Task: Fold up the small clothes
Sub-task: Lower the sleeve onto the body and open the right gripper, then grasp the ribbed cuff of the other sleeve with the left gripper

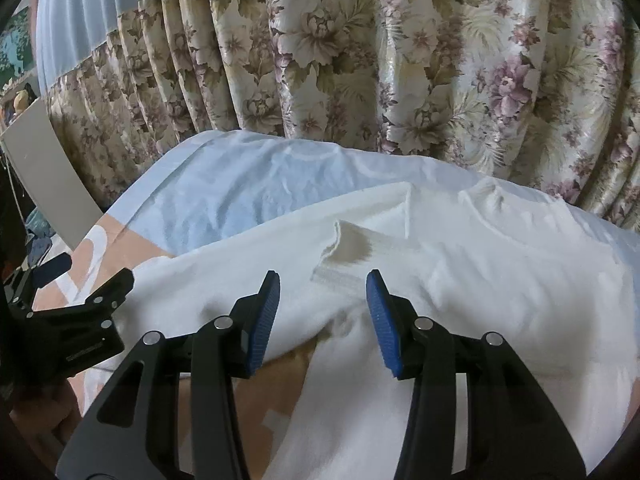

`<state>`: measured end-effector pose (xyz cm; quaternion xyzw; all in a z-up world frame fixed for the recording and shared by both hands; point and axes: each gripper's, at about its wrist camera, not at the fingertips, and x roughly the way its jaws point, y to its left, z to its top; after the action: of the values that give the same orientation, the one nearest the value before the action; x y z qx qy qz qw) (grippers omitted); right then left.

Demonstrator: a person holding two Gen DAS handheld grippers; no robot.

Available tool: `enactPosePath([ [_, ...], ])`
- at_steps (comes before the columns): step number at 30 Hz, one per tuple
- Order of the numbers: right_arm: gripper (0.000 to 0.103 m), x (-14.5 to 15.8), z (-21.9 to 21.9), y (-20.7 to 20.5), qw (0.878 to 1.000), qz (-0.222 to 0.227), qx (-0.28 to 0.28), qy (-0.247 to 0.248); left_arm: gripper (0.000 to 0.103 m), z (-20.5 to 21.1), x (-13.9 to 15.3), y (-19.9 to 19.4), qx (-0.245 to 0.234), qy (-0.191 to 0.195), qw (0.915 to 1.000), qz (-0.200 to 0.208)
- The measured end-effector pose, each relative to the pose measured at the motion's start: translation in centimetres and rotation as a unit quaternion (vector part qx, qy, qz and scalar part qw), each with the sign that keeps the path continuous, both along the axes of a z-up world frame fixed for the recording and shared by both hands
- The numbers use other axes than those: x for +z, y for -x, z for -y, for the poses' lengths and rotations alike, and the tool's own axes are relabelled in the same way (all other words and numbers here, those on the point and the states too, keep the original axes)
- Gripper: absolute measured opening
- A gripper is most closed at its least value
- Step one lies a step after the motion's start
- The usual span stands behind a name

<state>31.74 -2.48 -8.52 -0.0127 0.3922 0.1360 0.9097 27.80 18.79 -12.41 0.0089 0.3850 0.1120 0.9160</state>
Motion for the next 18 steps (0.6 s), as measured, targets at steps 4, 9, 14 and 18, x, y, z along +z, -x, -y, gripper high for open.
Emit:
enactPosePath([
  [4, 0.046, 0.6, 0.4, 2.5, 1.000, 0.006, -0.010, 0.005, 0.101, -0.6, 0.0, 3.0, -0.005, 0.008, 1.0000, -0.001],
  [9, 0.051, 0.5, 1.0, 6.7, 1.000, 0.006, -0.023, 0.005, 0.101, -1.8, -0.6, 6.7, 0.002, 0.012, 0.9999, -0.007],
  [14, 0.052, -0.2, 1.3, 10.7, 1.000, -0.005, -0.026, -0.006, 0.101, -3.6, -0.9, 10.3, 0.019, 0.016, 0.9997, -0.006],
  [18, 0.054, -0.3, 0.8, 13.1, 1.000, -0.004, -0.018, -0.002, 0.101, -5.5, -1.3, 12.7, 0.040, 0.015, 0.9991, -0.005],
])
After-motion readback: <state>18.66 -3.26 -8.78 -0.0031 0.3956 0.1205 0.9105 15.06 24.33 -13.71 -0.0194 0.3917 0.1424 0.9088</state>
